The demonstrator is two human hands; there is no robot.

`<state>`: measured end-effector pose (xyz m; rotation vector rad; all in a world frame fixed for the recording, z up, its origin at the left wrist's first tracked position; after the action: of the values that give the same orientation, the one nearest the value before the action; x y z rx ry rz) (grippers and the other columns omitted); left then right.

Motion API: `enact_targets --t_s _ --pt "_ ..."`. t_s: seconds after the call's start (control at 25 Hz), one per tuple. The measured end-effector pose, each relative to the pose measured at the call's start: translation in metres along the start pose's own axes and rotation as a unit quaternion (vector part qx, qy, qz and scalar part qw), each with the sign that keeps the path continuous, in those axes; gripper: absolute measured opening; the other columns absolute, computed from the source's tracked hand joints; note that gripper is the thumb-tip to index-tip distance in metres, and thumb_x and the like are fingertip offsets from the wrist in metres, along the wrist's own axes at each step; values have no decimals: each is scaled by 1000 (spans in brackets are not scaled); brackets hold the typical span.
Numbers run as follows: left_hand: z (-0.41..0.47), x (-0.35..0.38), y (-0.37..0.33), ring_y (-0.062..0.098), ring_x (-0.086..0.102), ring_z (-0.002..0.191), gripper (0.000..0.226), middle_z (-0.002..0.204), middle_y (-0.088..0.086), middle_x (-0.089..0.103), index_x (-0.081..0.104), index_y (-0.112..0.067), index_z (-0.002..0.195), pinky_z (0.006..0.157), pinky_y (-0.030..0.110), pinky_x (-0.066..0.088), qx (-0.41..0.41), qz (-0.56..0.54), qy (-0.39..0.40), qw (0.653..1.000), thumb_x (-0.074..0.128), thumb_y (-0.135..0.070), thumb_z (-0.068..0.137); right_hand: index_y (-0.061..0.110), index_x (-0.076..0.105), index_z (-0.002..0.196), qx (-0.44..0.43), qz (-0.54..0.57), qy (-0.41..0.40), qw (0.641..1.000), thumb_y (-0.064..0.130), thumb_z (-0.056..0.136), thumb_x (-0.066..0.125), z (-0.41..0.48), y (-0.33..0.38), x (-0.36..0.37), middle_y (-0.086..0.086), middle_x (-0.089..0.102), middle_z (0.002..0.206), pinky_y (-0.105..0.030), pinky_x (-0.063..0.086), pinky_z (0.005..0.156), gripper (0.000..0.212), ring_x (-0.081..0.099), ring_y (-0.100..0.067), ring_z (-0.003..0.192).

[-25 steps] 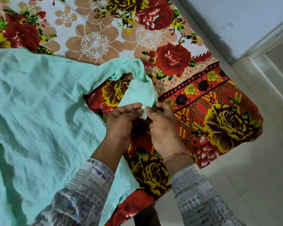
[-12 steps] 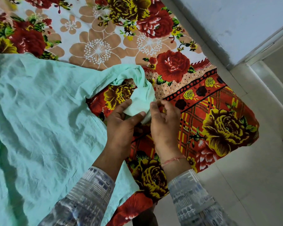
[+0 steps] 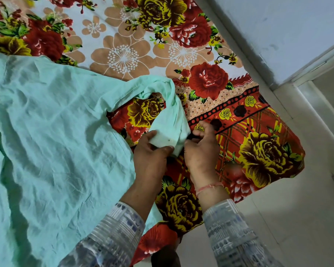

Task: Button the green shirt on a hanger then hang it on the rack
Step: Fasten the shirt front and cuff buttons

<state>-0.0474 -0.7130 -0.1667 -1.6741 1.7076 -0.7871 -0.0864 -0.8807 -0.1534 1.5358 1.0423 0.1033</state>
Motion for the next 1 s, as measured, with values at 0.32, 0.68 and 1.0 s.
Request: enact_targets --t_s 0.32,0.68,1.0 --pt "-17 -42 -4 16 69 61 56 84 6 74 60 -25 132 51 31 54 0 26 12 1000 83 -5 86 17 76 111 -214 -164 -2 963 7 90 73 -25 31 14 -7 65 111 -40 58 87 23 66 -26 101" --pt "-31 -159 -37 15 72 66 37 85 3 71 69 -24 124 53 31 54 51 -55 -42 996 79 -6 93 19 79 109 -332 -208 38 919 19 89 73 -107 93 77 -9 65 106 -41 52 90 21 62 -32 104" --pt "-70 -384 -31 18 75 73 25 91 6 77 74 -21 116 55 30 54 76 -96 -153 981 74 -8 94 19 76 112 -417 -140 201 875 24 92 70 -307 144 239 -4 67 107 -40 54 90 21 65 -28 103"
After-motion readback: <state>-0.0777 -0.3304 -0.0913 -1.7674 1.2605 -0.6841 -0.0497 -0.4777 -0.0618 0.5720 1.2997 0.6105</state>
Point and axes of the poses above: each hand's wrist, its own z-axis towards the middle knuckle, its own x-axis out of the palm, y = z × x, the point moved 7 cm from there along z, towards the middle knuckle
